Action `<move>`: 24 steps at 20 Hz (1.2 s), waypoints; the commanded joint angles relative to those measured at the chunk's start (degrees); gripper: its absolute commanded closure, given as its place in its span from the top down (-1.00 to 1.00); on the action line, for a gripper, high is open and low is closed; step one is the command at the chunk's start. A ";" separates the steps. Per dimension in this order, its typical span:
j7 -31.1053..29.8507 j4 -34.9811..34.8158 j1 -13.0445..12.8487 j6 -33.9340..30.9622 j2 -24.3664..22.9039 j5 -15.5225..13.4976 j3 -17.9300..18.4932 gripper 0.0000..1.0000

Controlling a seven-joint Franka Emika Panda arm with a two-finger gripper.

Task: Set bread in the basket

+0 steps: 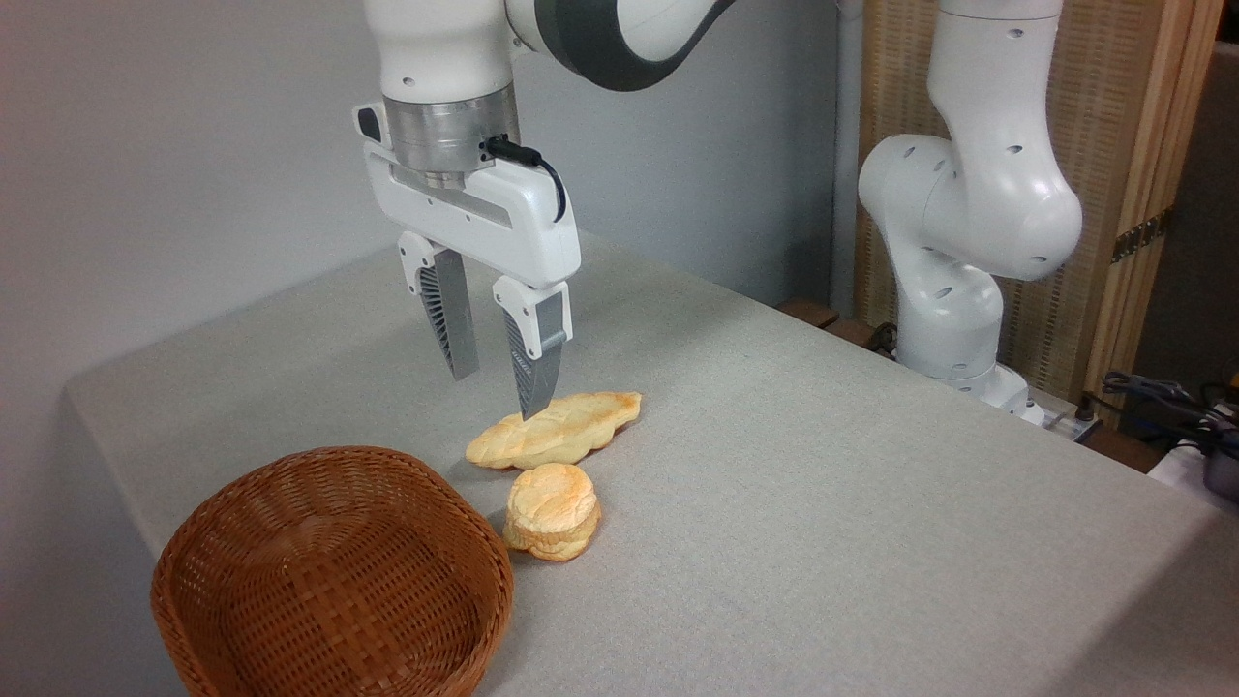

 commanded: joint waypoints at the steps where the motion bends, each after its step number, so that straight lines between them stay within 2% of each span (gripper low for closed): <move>1: 0.88 0.98 -0.09 -1.35 0.27 -0.99 0.32 1.00; 24: 2.55 0.98 -0.18 -0.65 1.24 -0.99 0.23 1.00</move>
